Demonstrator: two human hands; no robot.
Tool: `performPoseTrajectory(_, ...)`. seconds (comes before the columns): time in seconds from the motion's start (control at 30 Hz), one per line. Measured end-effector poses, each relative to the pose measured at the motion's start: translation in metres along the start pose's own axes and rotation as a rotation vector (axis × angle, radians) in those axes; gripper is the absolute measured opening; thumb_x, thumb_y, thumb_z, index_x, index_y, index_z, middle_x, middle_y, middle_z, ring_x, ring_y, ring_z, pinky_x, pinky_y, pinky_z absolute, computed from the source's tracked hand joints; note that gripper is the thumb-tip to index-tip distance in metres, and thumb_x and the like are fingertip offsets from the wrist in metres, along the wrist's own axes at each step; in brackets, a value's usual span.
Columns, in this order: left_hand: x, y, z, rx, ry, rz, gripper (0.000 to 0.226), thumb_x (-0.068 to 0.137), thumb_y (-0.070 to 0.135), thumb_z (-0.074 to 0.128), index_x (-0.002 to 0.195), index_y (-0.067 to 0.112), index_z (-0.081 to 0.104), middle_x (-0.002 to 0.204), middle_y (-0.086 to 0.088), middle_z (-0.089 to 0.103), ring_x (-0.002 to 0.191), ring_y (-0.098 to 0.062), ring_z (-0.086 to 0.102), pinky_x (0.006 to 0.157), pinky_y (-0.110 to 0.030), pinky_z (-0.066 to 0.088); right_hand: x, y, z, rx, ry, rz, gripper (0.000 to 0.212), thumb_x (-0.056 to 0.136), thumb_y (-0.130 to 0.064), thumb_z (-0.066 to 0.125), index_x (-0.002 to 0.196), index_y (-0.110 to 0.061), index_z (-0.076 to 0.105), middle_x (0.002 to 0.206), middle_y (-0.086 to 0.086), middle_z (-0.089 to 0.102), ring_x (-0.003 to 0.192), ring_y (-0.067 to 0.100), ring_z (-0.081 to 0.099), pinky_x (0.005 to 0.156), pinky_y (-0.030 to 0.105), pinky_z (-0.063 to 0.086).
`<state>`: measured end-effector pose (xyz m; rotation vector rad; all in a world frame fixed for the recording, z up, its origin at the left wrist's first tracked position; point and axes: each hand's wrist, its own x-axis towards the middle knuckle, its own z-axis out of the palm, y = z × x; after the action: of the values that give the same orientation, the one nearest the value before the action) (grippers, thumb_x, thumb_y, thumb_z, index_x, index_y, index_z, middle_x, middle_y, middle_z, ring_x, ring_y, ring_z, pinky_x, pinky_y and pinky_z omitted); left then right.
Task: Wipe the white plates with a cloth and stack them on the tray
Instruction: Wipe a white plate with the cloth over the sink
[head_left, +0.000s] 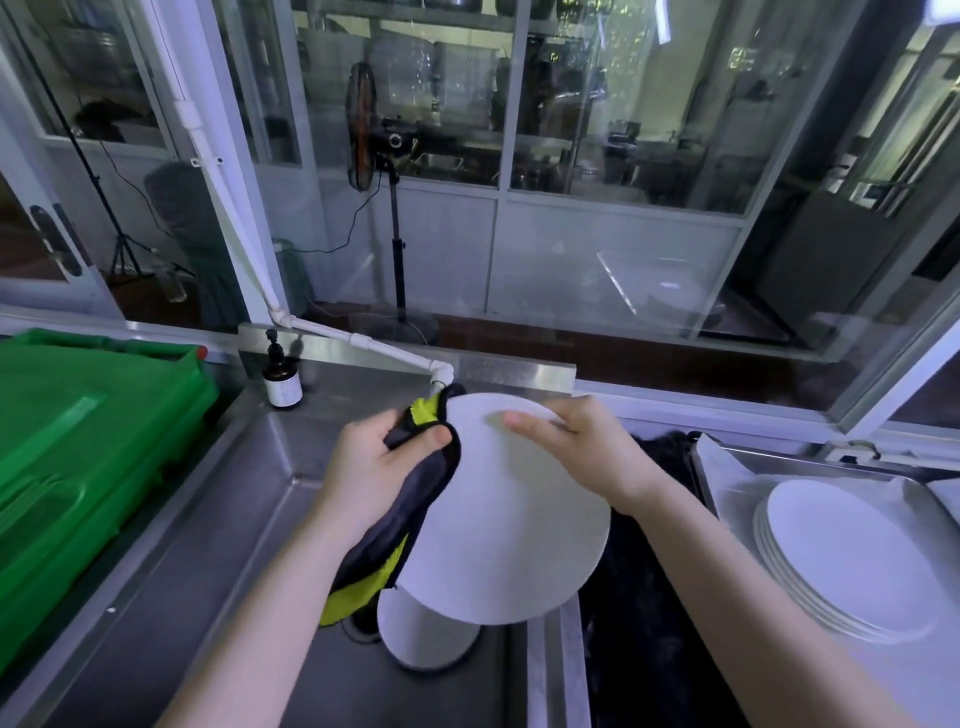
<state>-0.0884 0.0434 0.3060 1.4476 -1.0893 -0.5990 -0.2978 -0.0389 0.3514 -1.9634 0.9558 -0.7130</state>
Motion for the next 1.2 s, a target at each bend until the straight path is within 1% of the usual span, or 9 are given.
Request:
performPoseTrajectory(0.1, -0.016, -0.011, 0.01, -0.251, 0.3, -0.256, 0.02, 0.086, 0.038, 0.072, 0.069, 0.029, 0.07, 0.069, 0.01, 0.071, 0.07, -0.008, 0.061, 0.065, -0.023, 0.049, -0.009, 0.013, 0.019, 0.45, 0.318, 0.181, 0.048, 0.087, -0.05, 0.07, 0.08, -0.002, 0.068, 0.067, -0.001, 0.06, 0.064, 0.015, 0.054, 0.064, 0.032, 0.042)
performPoseTrajectory(0.2, -0.023, -0.024, 0.013, -0.308, 0.445, -0.432, 0.027, 0.086, 0.047, 0.07, 0.075, 0.022, 0.069, 0.07, 0.008, 0.07, 0.072, -0.013, 0.062, 0.067, -0.031, 0.049, -0.024, 0.024, 0.054, 0.596, 0.45, 0.334, 0.028, 0.086, -0.055, 0.067, 0.083, -0.028, 0.077, 0.074, -0.006, 0.072, 0.073, 0.013, 0.064, 0.063, 0.031, 0.051)
performPoseTrajectory(0.4, -0.02, -0.024, -0.003, -0.082, 0.207, -0.244, 0.048, 0.082, 0.037, 0.076, 0.077, -0.006, 0.056, 0.069, -0.018, 0.06, 0.068, -0.017, 0.05, 0.064, -0.033, 0.038, -0.014, 0.015, 0.013, 0.232, 0.028, 0.159, 0.047, 0.078, -0.06, 0.069, 0.091, -0.015, 0.075, 0.08, -0.006, 0.072, 0.074, 0.011, 0.065, 0.071, 0.031, 0.05)
performPoseTrajectory(0.47, -0.016, -0.016, 0.0, 0.034, 0.041, -0.104, 0.031, 0.08, 0.032, 0.078, 0.074, 0.004, 0.064, 0.07, -0.019, 0.065, 0.065, -0.011, 0.049, 0.061, -0.028, 0.038, -0.005, 0.004, 0.005, -0.004, -0.144, 0.148, 0.058, 0.082, -0.063, 0.067, 0.101, -0.009, 0.073, 0.097, 0.0, 0.077, 0.089, 0.017, 0.072, 0.082, 0.036, 0.057)
performPoseTrajectory(0.53, -0.011, -0.009, 0.006, 0.08, -0.052, -0.01, 0.018, 0.079, 0.03, 0.08, 0.072, 0.019, 0.067, 0.063, -0.006, 0.064, 0.059, -0.004, 0.047, 0.055, -0.019, 0.036, -0.003, 0.001, 0.005, -0.068, -0.17, 0.155, 0.048, 0.084, -0.059, 0.068, 0.088, -0.011, 0.073, 0.079, -0.005, 0.071, 0.072, 0.016, 0.064, 0.07, 0.024, 0.052)
performPoseTrajectory(0.67, -0.005, -0.015, 0.008, 0.062, 0.006, -0.037, 0.04, 0.08, 0.037, 0.078, 0.072, 0.002, 0.06, 0.065, -0.001, 0.056, 0.06, -0.008, 0.045, 0.058, -0.023, 0.034, -0.009, 0.004, 0.002, 0.025, -0.011, 0.17, 0.062, 0.087, -0.05, 0.071, 0.072, 0.007, 0.051, 0.065, 0.006, 0.044, 0.059, 0.015, 0.041, 0.056, 0.029, 0.032)
performPoseTrajectory(0.9, -0.036, -0.035, 0.034, -0.394, 0.525, -0.577, 0.029, 0.082, 0.052, 0.071, 0.075, 0.025, 0.063, 0.081, 0.005, 0.068, 0.077, -0.016, 0.063, 0.07, -0.034, 0.049, -0.03, 0.024, 0.069, 0.693, 0.637, 0.51, 0.038, 0.087, -0.05, 0.07, 0.07, -0.016, 0.069, 0.07, -0.003, 0.066, 0.068, 0.016, 0.06, 0.062, 0.03, 0.047)
performPoseTrajectory(1.07, -0.026, -0.038, 0.006, -0.323, 0.382, -0.459, 0.036, 0.083, 0.045, 0.073, 0.079, 0.01, 0.066, 0.079, -0.007, 0.067, 0.075, -0.021, 0.059, 0.071, -0.036, 0.047, -0.027, 0.026, 0.034, 0.592, 0.319, 0.358, 0.049, 0.091, -0.057, 0.061, 0.082, -0.011, 0.077, 0.08, 0.0, 0.074, 0.075, 0.014, 0.066, 0.07, 0.03, 0.049)
performPoseTrajectory(1.2, -0.011, -0.02, 0.001, -0.075, 0.102, -0.157, 0.058, 0.074, 0.049, 0.075, 0.078, -0.006, 0.056, 0.069, -0.015, 0.059, 0.068, -0.015, 0.05, 0.065, -0.033, 0.038, -0.004, 0.009, -0.004, 0.086, -0.054, 0.169, 0.052, 0.079, -0.058, 0.074, 0.095, -0.008, 0.074, 0.087, 0.005, 0.076, 0.078, 0.011, 0.066, 0.076, 0.037, 0.054)
